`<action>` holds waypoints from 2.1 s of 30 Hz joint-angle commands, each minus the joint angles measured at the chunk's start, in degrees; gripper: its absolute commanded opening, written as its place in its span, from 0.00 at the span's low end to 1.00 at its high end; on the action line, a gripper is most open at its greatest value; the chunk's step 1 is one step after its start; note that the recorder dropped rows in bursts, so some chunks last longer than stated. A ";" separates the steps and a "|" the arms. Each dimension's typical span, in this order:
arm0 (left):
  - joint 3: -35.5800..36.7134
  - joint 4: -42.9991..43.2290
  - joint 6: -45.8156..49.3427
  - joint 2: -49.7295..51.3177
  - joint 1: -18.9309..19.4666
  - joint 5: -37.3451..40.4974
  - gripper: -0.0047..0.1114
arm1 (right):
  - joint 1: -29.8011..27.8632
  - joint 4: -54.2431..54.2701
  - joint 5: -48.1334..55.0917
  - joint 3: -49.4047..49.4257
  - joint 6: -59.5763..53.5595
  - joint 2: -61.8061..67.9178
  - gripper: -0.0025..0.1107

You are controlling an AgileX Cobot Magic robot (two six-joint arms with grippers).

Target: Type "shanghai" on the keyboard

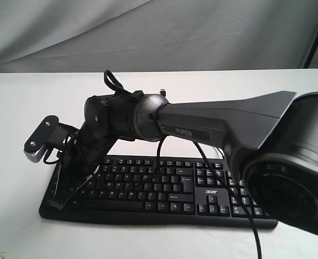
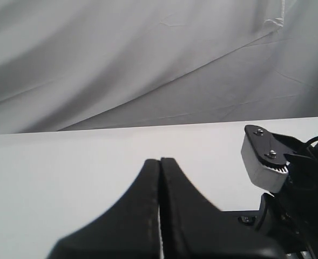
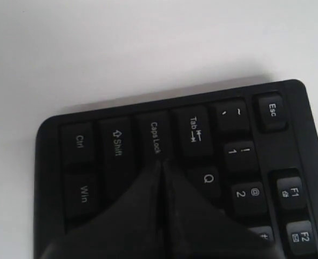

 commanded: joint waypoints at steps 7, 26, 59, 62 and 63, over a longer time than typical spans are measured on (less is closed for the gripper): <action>0.10 0.00 -0.15 -0.14 -0.37 -0.34 0.04 | 0.12 -2.59 1.53 -0.37 0.73 -2.44 0.02; 0.10 0.00 -0.15 -0.14 -0.37 -0.34 0.04 | -3.23 -4.21 -11.45 29.56 7.61 -20.56 0.02; 0.10 0.00 -0.15 -0.14 -0.37 -0.34 0.04 | -3.23 -3.16 -10.67 30.63 7.08 -16.79 0.02; 0.10 0.00 -0.15 -0.14 -0.37 -0.34 0.04 | -3.23 -3.16 -10.67 30.63 7.08 -16.79 0.02; 0.10 0.00 -0.15 -0.14 -0.37 -0.34 0.04 | -3.23 -3.16 -10.67 30.63 7.08 -16.79 0.02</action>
